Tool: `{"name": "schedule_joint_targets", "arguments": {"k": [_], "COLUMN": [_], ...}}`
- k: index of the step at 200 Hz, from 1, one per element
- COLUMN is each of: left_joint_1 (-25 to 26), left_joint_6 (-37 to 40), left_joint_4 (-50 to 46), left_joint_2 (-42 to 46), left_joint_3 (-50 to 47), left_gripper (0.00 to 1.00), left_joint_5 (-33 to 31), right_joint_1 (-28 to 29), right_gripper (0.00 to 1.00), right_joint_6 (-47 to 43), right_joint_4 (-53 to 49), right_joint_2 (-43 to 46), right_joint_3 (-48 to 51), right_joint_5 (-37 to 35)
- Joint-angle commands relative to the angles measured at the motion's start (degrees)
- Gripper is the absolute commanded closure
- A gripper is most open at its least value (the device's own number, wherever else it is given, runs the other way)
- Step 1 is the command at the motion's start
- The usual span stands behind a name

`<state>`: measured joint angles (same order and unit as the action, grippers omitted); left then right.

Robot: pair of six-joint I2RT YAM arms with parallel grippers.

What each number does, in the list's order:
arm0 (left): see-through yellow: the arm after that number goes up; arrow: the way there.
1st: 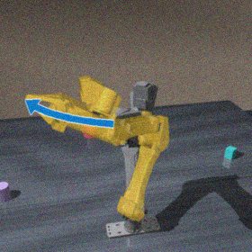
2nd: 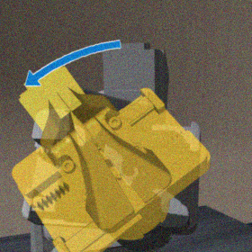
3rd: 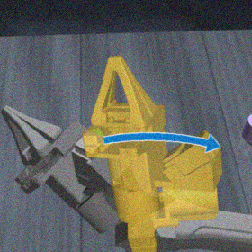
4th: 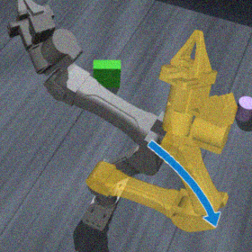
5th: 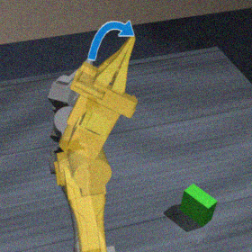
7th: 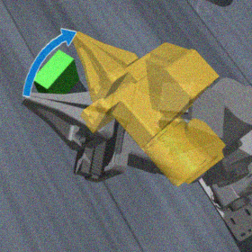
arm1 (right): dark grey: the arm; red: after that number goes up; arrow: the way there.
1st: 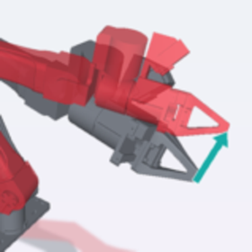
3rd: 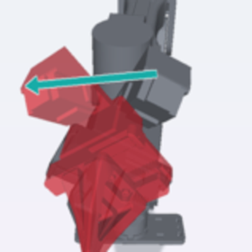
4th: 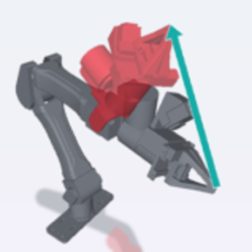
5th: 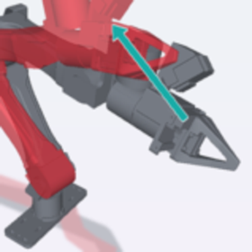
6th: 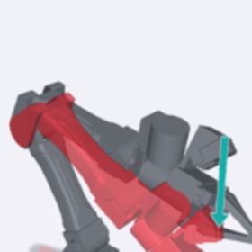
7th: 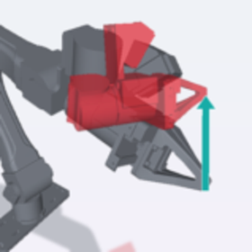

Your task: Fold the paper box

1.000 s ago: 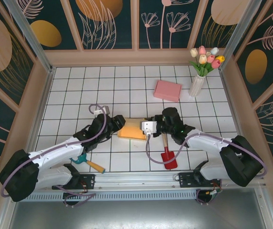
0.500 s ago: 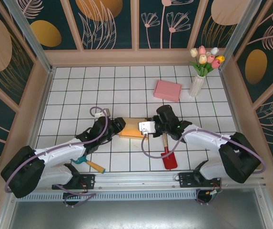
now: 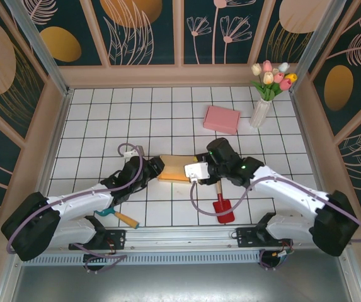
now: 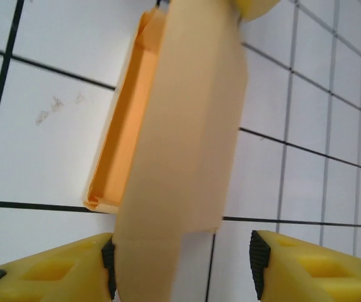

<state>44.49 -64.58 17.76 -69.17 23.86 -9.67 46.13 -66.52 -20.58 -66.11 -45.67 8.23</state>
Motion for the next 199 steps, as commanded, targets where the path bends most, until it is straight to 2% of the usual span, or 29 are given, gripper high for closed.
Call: {"name": "schedule_joint_targets", "arguments": {"k": [1, 32, 43, 62, 86, 114, 133, 176, 199], "left_joint_1": [0.25, 0.24, 0.21, 0.24, 0.25, 0.25, 0.20, 0.22, 0.24], "left_joint_6": [0.86, 1.12, 0.98, 1.36, 1.78, 2.54, 3.32, 8.58, 9.22], "left_joint_4": [-0.44, -0.12, 0.38, 0.58, 0.55, 0.64, 0.87, -3.79, -3.93], "left_joint_2": [0.13, -0.32, -0.35, -0.29, -0.36, -0.27, 0.16, 1.54, 2.66], "left_joint_3": [-0.93, -1.51, -2.00, -2.54, -3.23, -4.62, -5.71, -5.06, -6.00], "left_gripper": [0.57, 0.56, 0.56, 0.56, 0.56, 0.54, 0.53, 0.49, 0.46], "left_joint_5": [-1.87, -2.33, -2.28, -2.69, -3.59, -4.52, -5.32, -10.19, -10.67], "right_joint_1": [0.37, 0.45, 0.64, 0.65, 0.71, 0.72, 0.78, 2.00, 3.22], "right_gripper": [0.40, 0.40, 0.39, 0.37, 0.37, 0.39, 0.38, 0.38, 0.38], "right_joint_6": [9.19, 29.73, 39.70, 59.67, 74.20, 80.26, 81.27, 82.80, 83.57], "right_joint_4": [-6.84, 0.08, 3.09, 8.10, 9.98, 15.70, 18.85, 25.76, 26.70], "right_joint_2": [3.38, 3.11, 1.82, -1.38, -6.73, -12.11, -15.79, -21.75, -23.92], "right_joint_3": [-5.40, -8.23, -8.63, -8.73, -7.35, -3.41, -1.36, 3.61, 4.67], "right_joint_5": [4.69, 3.24, 2.51, -5.03, -11.72, -15.46, -19.07, -21.89, -24.72]}}
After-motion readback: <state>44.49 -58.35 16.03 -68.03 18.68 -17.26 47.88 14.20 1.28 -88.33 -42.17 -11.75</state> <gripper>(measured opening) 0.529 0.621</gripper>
